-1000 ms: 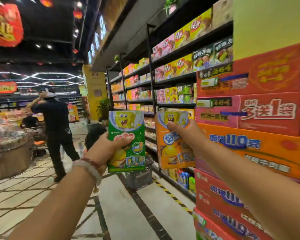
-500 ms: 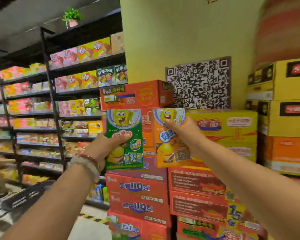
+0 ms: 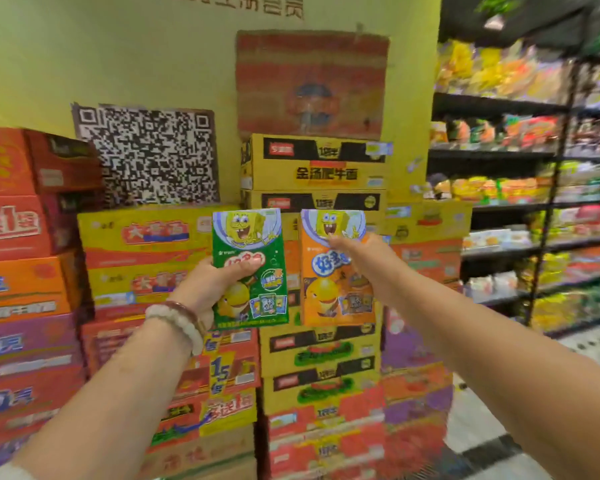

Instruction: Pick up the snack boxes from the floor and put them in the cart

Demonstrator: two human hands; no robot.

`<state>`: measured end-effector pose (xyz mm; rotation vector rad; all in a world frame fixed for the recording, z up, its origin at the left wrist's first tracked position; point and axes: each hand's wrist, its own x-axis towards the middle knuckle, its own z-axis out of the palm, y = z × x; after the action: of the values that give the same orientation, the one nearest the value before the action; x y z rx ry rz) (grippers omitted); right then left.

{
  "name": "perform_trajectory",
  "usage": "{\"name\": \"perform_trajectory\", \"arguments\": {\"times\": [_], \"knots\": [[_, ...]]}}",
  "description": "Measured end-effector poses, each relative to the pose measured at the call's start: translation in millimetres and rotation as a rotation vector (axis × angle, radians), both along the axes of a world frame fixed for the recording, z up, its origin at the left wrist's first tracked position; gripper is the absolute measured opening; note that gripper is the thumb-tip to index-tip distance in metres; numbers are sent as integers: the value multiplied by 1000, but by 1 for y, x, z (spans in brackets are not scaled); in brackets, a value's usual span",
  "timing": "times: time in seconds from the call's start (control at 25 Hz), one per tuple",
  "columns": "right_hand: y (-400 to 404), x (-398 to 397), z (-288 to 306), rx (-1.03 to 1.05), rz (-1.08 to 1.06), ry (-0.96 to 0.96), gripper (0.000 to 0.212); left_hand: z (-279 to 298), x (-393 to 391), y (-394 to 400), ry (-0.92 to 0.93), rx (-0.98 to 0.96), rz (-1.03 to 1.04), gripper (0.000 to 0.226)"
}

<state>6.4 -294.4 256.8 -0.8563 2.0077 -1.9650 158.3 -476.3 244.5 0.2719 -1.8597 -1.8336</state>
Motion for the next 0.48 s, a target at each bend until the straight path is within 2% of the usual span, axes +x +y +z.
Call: {"name": "perform_trajectory", "arguments": {"times": [0.08, 0.12, 0.16, 0.24, 0.28, 0.32, 0.44, 0.48], "knots": [[47, -19, -4, 12, -91, -19, 61, -2, -33, 36, -4, -1, -61, 19], [71, -28, -5, 5, -132, -20, 57, -2, -50, 54, -6, -4, -112, 20], [91, -32, -5, -1, -179, -17, 57, -3, -68, 68, -9, -5, -166, 30], [128, -51, -7, 11, -236, -17, 79, -4, -105, 94, -16, -6, -243, 50], [144, -62, -7, 16, -276, -18, 88, -5, -123, 104, -8, 2, -276, 52], [162, -72, -7, 9, -325, -10, 86, -5, -145, 116, -17, 3, -317, 53], [209, -102, -7, -70, -388, 1, 34, -3, -202, 146, -35, -6, -428, 45], [223, -110, -7, -91, -414, 1, 28, -2, -220, 156, -35, -5, -473, 45]]}}
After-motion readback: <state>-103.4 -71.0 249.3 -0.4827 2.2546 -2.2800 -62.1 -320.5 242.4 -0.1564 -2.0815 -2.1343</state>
